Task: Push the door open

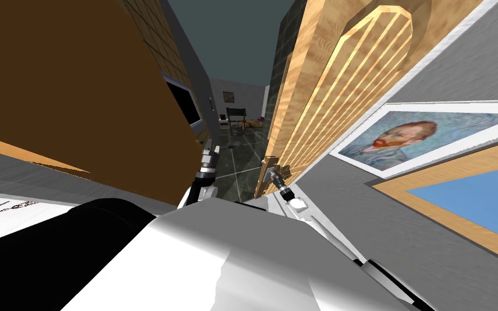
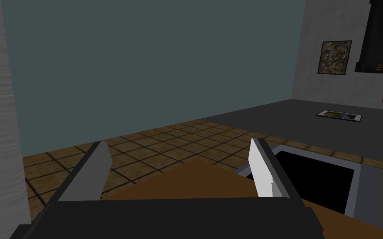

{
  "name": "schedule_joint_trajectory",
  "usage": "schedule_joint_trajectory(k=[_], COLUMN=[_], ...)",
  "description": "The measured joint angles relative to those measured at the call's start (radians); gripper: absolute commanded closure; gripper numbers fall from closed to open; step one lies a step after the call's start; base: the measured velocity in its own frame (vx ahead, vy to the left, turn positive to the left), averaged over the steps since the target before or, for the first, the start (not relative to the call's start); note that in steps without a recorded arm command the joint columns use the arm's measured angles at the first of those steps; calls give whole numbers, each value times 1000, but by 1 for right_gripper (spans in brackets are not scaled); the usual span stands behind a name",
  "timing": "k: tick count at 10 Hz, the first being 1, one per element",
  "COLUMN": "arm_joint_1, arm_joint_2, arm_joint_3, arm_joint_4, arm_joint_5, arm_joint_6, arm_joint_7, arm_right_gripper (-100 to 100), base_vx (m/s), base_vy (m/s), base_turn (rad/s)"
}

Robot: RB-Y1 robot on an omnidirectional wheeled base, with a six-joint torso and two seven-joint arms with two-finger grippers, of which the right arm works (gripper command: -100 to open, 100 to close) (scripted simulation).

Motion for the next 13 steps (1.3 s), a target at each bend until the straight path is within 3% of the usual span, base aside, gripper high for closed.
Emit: schedule_joint_trajectory(k=[6,13], arm_joint_1=[-4,-22], arm_joint_2=[1,28], arm_joint_3=[-1,28], arm_joint_4=[-1,28], arm_joint_5=[0,-69], arm_joint_6=[-1,8], arm_joint_7=[-1,-137], arm_right_gripper=[100,100], base_vx=[0,48], base_vy=[-2,16], base_turn=[4,-22])
